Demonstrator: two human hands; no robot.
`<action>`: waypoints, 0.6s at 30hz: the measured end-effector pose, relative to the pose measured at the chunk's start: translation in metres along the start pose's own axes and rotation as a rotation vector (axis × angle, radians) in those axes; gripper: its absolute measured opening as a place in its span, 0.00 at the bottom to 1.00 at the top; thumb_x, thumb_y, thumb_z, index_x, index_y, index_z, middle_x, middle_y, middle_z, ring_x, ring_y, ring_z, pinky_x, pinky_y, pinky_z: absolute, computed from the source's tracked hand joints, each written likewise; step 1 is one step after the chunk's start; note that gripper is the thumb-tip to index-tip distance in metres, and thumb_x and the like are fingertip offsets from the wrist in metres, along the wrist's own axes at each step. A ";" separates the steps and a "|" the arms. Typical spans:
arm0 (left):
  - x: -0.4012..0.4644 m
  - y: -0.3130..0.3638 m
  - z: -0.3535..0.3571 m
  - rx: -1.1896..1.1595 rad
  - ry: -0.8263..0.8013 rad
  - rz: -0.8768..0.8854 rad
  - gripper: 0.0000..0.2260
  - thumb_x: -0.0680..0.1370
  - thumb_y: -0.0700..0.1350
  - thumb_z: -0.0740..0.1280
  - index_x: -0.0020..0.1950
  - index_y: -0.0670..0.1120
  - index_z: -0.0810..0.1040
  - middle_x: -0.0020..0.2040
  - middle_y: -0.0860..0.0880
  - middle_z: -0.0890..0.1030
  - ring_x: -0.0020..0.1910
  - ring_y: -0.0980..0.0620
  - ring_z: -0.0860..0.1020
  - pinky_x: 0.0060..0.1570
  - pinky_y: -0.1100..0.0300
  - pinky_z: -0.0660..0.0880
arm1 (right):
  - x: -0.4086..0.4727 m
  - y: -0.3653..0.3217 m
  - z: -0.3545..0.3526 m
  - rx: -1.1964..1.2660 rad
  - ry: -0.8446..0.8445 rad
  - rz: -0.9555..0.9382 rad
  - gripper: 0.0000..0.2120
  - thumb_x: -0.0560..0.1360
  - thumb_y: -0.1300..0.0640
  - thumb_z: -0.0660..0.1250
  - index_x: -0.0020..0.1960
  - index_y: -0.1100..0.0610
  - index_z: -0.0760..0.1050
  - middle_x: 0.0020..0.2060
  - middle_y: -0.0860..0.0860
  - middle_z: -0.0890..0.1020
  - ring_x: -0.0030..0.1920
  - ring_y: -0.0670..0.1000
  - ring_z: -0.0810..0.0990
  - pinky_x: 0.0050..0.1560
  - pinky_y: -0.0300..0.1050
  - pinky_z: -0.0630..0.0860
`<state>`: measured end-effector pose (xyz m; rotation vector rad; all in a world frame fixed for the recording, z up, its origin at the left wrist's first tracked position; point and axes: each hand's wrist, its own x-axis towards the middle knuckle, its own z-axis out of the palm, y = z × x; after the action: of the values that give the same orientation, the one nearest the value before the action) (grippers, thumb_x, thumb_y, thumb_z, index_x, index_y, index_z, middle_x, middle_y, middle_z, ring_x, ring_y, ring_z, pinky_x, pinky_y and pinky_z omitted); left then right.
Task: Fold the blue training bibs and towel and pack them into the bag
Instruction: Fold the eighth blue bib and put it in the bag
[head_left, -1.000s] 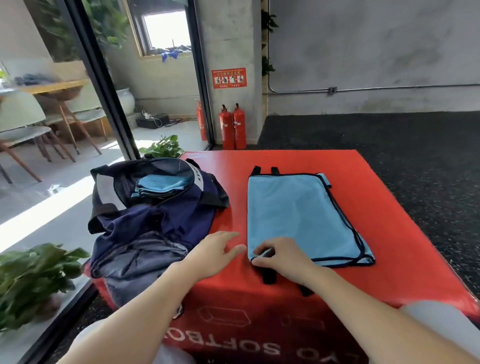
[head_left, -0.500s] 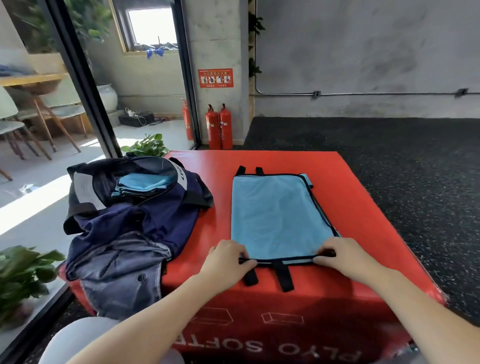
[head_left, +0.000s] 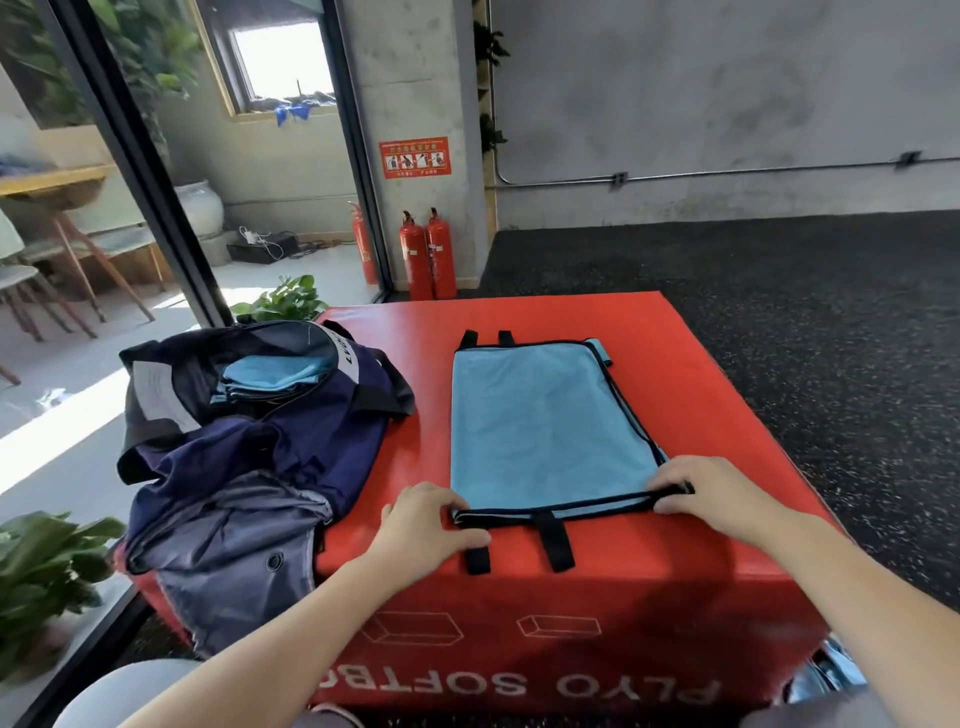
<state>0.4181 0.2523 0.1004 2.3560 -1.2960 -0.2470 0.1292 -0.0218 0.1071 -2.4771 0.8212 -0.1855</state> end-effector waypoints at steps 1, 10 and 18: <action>-0.001 0.003 0.001 0.019 0.004 -0.012 0.22 0.63 0.70 0.73 0.51 0.59 0.82 0.46 0.59 0.76 0.53 0.55 0.73 0.54 0.53 0.68 | -0.001 -0.002 0.000 0.003 0.014 -0.009 0.11 0.71 0.56 0.79 0.50 0.44 0.85 0.50 0.37 0.81 0.52 0.36 0.78 0.55 0.24 0.67; 0.003 0.012 0.006 0.000 -0.020 -0.068 0.11 0.68 0.60 0.76 0.40 0.57 0.79 0.46 0.56 0.78 0.53 0.52 0.73 0.48 0.53 0.61 | -0.005 -0.001 0.012 -0.213 0.113 -0.138 0.06 0.78 0.54 0.71 0.54 0.51 0.84 0.51 0.42 0.82 0.55 0.46 0.78 0.61 0.45 0.73; -0.002 0.008 -0.014 -0.250 0.051 0.113 0.11 0.71 0.47 0.77 0.45 0.55 0.76 0.55 0.59 0.81 0.56 0.58 0.75 0.57 0.63 0.68 | -0.021 -0.011 0.011 -0.056 0.142 -0.087 0.03 0.80 0.56 0.69 0.51 0.48 0.77 0.50 0.42 0.81 0.53 0.47 0.78 0.55 0.43 0.71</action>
<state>0.4159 0.2544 0.1159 2.0609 -1.2884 -0.2944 0.1216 0.0027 0.1040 -2.5777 0.7866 -0.3776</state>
